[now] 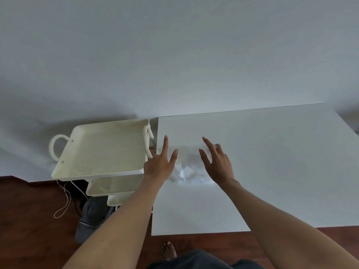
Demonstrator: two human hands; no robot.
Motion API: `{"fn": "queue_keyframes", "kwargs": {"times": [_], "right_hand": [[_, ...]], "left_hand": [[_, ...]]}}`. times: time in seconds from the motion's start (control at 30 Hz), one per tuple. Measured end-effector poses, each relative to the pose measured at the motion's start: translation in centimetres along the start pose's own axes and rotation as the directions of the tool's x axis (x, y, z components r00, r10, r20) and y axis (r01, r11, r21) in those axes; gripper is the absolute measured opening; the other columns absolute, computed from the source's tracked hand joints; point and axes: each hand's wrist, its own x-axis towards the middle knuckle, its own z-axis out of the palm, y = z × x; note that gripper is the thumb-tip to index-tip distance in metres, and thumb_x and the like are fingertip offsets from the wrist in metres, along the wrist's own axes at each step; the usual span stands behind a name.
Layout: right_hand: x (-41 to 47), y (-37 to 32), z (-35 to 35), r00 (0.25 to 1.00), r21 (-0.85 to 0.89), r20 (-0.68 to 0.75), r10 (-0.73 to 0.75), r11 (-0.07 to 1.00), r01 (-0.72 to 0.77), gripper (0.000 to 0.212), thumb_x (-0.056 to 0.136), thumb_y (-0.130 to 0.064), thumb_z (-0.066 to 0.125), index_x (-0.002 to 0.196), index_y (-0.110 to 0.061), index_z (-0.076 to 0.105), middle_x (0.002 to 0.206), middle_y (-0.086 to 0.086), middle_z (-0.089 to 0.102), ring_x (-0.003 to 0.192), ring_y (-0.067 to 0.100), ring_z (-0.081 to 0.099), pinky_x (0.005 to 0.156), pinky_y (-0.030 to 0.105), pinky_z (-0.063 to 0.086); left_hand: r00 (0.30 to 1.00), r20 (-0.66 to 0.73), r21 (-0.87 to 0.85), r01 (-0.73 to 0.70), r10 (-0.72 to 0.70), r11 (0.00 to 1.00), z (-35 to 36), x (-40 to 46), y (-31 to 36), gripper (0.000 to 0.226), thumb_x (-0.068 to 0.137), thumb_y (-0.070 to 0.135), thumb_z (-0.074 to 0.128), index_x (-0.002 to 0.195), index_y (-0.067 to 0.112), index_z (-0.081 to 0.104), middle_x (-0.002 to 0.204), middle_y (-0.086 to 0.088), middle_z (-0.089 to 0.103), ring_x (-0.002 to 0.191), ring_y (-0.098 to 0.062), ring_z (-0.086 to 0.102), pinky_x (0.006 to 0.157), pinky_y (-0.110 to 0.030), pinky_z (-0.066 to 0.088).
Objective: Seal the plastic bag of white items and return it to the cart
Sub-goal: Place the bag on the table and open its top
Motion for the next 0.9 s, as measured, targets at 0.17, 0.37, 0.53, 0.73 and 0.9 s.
{"fn": "queue_keyframes", "kwargs": {"times": [0.17,0.37,0.53,0.73,0.9], "right_hand": [[-0.7,0.1,-0.4,0.999,-0.007,-0.028,-0.017,1.000,0.017,0.047,0.106,-0.045,0.044,0.153,-0.039,0.040,0.116,0.001,0.057,0.082,0.028,0.061,0.086,0.038,0.049],[-0.7,-0.3,-0.8,0.997,0.017,-0.078,-0.028,0.999,0.029,0.039,0.107,-0.037,0.046,0.144,-0.029,0.056,0.110,0.002,0.061,0.086,0.027,0.064,0.085,0.037,0.049],[-0.8,-0.6,-1.3,0.994,0.018,-0.105,-0.021,1.000,0.023,0.031,0.106,-0.038,0.050,0.128,-0.030,0.071,0.109,-0.001,0.062,0.082,0.022,0.064,0.082,0.036,0.050],[-1.7,0.3,-0.7,0.991,-0.029,-0.104,-0.085,0.996,0.082,0.025,0.100,-0.036,0.062,0.121,-0.030,0.075,0.106,0.000,0.064,0.078,0.024,0.065,0.074,0.035,0.052],[-2.5,1.4,0.3,0.987,-0.047,-0.121,-0.102,0.994,0.097,0.026,0.097,-0.033,0.068,0.123,-0.031,0.075,0.108,0.002,0.067,0.084,0.023,0.068,0.079,0.037,0.054]], "left_hand": [[0.994,-0.102,0.064,-0.045,0.051,0.997,-1.8,0.7,0.1,0.065,0.101,0.064,0.017,0.160,0.039,0.010,0.124,-0.015,0.063,0.101,-0.035,0.067,0.080,-0.045,0.057],[0.922,-0.198,0.260,-0.280,0.334,0.924,-2.0,2.5,1.4,0.055,0.105,0.053,0.030,0.153,0.028,0.042,0.114,-0.012,0.055,0.101,-0.031,0.057,0.086,-0.041,0.048],[0.932,0.019,0.129,-0.360,0.361,0.924,-1.5,3.6,2.7,0.055,0.105,0.054,0.023,0.154,0.033,0.038,0.120,-0.012,0.062,0.112,-0.033,0.057,0.098,-0.044,0.037],[0.909,0.388,-0.211,-0.075,0.154,0.975,-1.6,4.4,3.5,0.064,0.094,0.075,0.015,0.148,0.050,0.039,0.151,-0.003,0.051,0.140,-0.036,0.042,0.114,-0.047,0.034],[0.863,0.461,-0.127,-0.166,0.206,0.978,-0.9,5.1,3.8,0.058,0.101,0.063,0.022,0.153,0.041,0.035,0.156,-0.003,0.046,0.145,-0.031,0.036,0.117,-0.042,0.023]]}}
